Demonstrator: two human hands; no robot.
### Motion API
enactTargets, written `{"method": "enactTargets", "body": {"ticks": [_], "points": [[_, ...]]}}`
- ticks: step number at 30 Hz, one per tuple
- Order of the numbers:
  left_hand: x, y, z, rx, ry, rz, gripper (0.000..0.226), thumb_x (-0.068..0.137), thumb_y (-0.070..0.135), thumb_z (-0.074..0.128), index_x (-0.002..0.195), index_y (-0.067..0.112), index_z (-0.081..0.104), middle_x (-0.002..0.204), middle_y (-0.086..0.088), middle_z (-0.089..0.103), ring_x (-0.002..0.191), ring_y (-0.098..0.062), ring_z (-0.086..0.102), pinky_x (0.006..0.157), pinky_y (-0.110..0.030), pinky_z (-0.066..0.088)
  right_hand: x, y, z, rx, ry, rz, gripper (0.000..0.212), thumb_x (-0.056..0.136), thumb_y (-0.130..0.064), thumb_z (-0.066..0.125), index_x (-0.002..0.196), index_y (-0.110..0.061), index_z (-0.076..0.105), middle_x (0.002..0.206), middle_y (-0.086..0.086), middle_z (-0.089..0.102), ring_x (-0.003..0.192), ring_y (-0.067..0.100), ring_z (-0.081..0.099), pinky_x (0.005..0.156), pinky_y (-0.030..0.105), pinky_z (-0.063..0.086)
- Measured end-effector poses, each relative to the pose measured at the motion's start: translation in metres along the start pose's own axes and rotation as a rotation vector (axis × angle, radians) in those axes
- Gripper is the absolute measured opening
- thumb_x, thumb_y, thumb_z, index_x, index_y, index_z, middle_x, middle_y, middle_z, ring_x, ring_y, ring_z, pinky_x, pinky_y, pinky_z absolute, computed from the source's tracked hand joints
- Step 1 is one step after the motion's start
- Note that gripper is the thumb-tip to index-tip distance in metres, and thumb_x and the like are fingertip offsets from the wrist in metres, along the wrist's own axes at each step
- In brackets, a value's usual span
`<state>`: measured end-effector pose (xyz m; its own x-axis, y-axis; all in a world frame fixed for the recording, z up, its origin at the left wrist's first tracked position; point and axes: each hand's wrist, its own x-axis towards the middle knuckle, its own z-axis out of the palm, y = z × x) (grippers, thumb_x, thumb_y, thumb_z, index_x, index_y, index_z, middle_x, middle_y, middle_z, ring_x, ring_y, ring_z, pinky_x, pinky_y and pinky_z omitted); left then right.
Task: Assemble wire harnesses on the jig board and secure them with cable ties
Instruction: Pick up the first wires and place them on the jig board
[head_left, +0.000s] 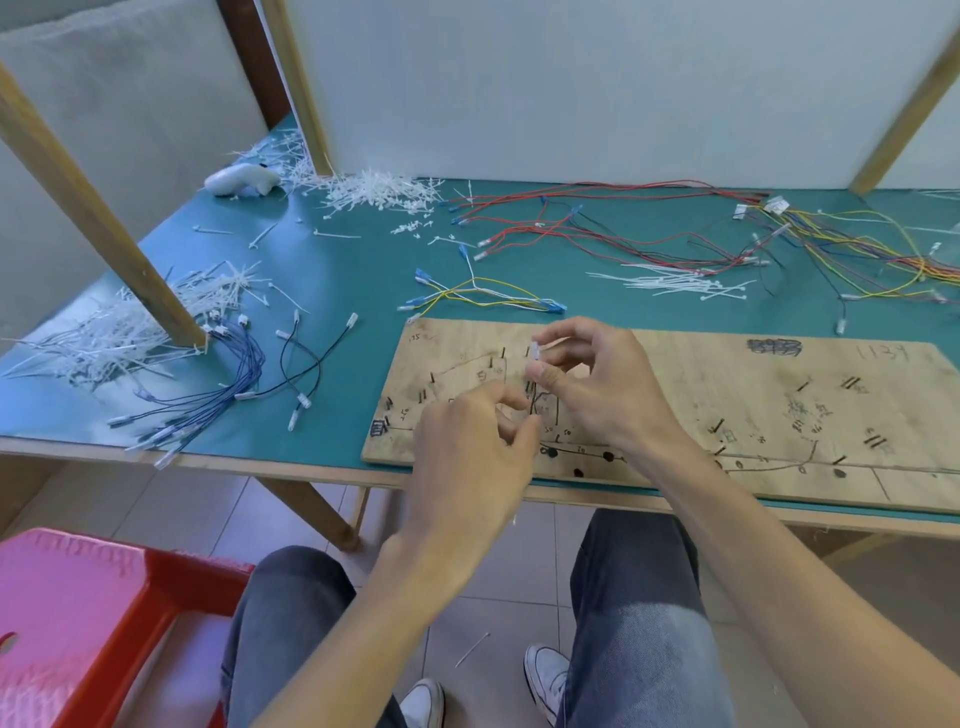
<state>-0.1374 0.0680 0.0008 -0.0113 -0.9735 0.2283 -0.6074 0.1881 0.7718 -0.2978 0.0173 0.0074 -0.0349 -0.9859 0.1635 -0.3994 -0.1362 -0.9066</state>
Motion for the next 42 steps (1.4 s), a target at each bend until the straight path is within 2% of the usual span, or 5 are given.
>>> {"method": "enactTargets", "body": {"ticks": [8,19,26,32,42], "points": [[-0.006,-0.002,0.013,0.095,0.036,0.004,0.025,0.089,0.031,0.076,0.103,0.033,0.055,0.052,0.015,0.064,0.066,-0.008,0.060,0.074,-0.025,0.038,-0.003,0.003,0.011,-0.192,0.025,-0.091,0.023,0.090,-0.017,0.083,0.103,-0.034,0.072,0.083,-0.012,0.073,0.087,0.018,0.063,0.085,0.033,0.051],[0.000,-0.005,0.009,0.084,-0.110,-0.066,0.039,0.088,0.021,0.071,0.102,0.036,0.037,0.054,0.003,0.064,0.058,-0.013,0.058,0.075,-0.040,0.054,0.000,0.014,0.015,-0.251,0.089,-0.072,0.026,0.082,-0.024,0.090,0.107,-0.025,0.082,0.087,-0.015,0.073,0.079,0.000,0.057,0.081,0.027,0.049],[0.004,-0.007,0.004,0.117,-0.189,-0.087,0.035,0.086,0.017,0.067,0.100,0.035,0.041,0.054,0.012,0.065,0.060,-0.007,0.058,0.079,-0.036,0.055,-0.002,0.014,0.012,-0.540,-0.035,-0.144,0.017,0.089,-0.039,0.081,0.104,-0.032,0.082,0.113,-0.012,0.066,0.112,0.018,0.043,0.097,0.036,0.038],[0.005,-0.005,-0.024,0.041,-0.438,-0.134,0.023,0.090,0.033,0.073,0.094,0.036,0.050,0.058,0.010,0.071,0.040,-0.011,0.056,0.039,-0.021,0.044,-0.017,0.018,0.016,-0.490,0.047,-0.136,0.028,0.088,-0.044,0.080,0.113,-0.032,0.079,0.116,-0.016,0.070,0.118,0.017,0.051,0.100,0.045,0.038],[0.094,-0.102,-0.162,0.437,0.340,-0.257,0.006,0.092,0.028,0.069,0.087,0.026,0.071,0.078,0.012,0.069,0.084,-0.024,0.068,0.073,-0.032,0.051,-0.022,0.018,0.013,-0.287,0.126,-0.126,0.023,0.084,-0.035,0.088,0.106,-0.033,0.081,0.108,-0.023,0.071,0.111,0.009,0.060,0.101,0.045,0.052]]}}
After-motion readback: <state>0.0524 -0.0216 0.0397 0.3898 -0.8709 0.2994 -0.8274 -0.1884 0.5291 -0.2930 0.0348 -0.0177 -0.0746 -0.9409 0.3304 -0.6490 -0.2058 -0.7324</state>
